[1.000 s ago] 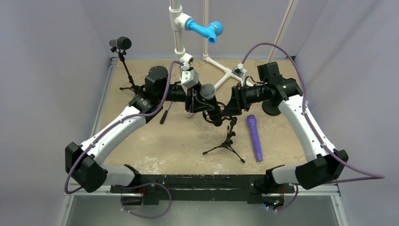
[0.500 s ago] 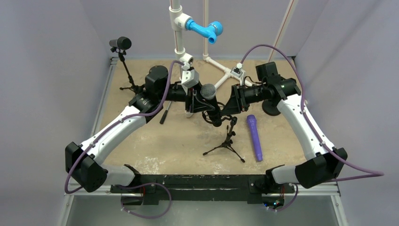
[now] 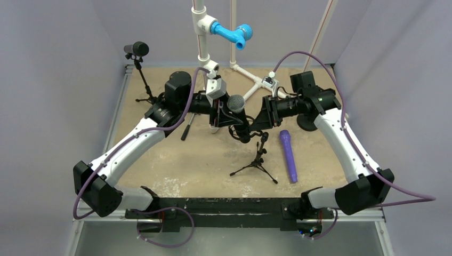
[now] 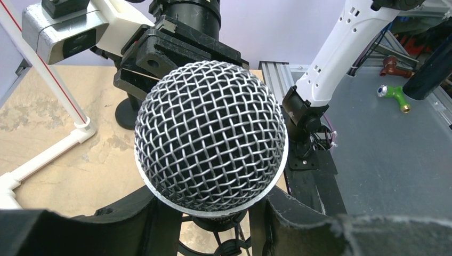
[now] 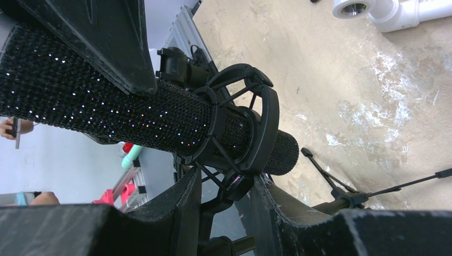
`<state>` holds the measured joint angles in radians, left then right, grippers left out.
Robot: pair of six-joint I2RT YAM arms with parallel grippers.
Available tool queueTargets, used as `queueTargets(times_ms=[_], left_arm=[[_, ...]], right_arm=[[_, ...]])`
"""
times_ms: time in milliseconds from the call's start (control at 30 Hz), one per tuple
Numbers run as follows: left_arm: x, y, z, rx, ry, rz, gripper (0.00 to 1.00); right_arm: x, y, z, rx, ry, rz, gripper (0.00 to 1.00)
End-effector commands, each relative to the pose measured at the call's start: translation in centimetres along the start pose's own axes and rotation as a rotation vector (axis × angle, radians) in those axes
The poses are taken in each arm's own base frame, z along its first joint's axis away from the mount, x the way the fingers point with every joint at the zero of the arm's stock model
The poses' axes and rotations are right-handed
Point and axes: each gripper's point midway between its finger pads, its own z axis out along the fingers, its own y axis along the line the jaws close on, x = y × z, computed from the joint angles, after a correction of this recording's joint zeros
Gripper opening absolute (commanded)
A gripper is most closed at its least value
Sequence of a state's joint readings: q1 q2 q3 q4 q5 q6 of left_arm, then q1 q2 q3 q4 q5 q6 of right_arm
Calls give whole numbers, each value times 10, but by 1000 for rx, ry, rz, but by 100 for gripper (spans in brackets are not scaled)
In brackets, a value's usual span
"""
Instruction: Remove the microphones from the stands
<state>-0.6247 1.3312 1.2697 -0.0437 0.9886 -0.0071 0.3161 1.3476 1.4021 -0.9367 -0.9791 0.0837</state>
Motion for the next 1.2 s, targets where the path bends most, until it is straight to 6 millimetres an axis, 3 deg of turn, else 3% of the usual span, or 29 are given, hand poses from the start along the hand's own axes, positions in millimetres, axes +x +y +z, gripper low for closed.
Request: queueTargets(times_ms=[0, 467, 700, 1167], left_arm=[[-43, -11, -2, 41, -73, 106, 0], [-73, -12, -14, 46, -187, 45, 0], [-73, -7, -17, -12, -160, 52, 0], [-104, -17, -38, -81, -106, 107, 0]], right_arm=[[4, -28, 3, 121, -4, -59, 0], [10, -35, 4, 143, -7, -68, 0], [11, -36, 4, 149, -10, -73, 0], [7, -31, 0, 146, -23, -101, 0]])
